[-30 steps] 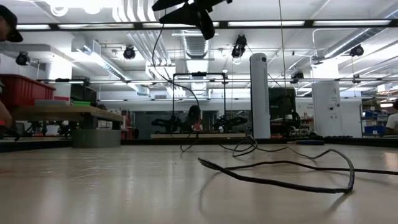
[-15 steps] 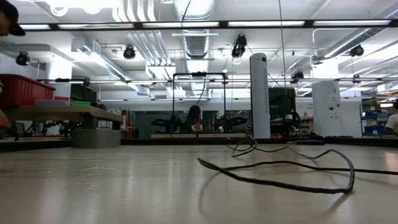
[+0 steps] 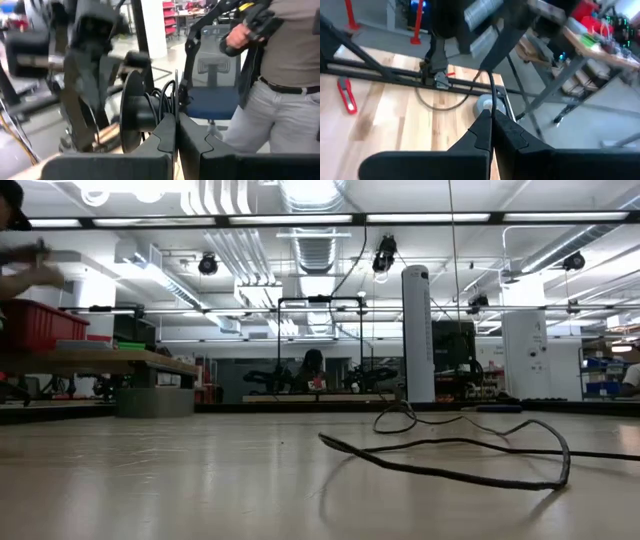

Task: Coil cords
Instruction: Coil the black wire on the black spool

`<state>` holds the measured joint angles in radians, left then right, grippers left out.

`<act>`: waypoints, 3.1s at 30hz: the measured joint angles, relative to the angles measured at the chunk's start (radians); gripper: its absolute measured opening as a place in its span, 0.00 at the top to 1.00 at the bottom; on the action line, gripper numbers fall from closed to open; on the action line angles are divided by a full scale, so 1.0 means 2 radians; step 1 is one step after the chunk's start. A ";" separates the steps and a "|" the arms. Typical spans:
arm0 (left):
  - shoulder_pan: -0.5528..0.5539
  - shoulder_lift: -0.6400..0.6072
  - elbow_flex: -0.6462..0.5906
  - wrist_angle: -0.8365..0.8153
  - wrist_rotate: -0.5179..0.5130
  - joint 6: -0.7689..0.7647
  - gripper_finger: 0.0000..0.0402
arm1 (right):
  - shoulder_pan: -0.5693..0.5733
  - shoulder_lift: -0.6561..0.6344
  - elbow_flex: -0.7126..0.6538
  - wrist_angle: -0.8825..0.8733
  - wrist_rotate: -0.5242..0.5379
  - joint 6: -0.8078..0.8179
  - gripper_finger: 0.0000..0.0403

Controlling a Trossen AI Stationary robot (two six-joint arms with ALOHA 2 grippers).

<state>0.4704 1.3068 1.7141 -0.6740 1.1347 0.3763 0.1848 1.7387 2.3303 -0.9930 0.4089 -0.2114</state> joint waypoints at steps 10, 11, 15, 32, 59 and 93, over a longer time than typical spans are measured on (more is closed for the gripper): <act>0.040 -0.003 -0.058 0.004 -0.021 -0.009 1.00 | -0.005 -0.013 0.003 -0.006 -0.032 0.005 1.00; 0.039 -0.002 -0.063 0.004 -0.004 -0.013 1.00 | -0.005 -0.013 0.003 -0.006 -0.030 0.005 1.00; 0.031 -0.001 -0.079 0.005 0.062 -0.047 1.00 | -0.005 -0.012 0.003 0.012 -0.031 -0.018 1.00; -0.037 0.000 -0.113 0.020 0.100 -0.112 1.00 | -0.050 0.038 0.003 0.132 -0.037 -0.021 1.00; -0.079 -0.002 -0.113 0.315 0.136 -0.213 1.00 | -0.121 0.089 0.001 0.081 -0.295 0.303 1.00; -0.022 -0.100 -0.269 0.601 -0.061 -0.358 1.00 | -0.066 0.053 0.002 -0.021 -0.299 0.208 1.00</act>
<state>0.4262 1.1067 1.1767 0.5281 1.0132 -0.3389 0.0528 1.8439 2.3341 -1.0345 -0.1900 0.2043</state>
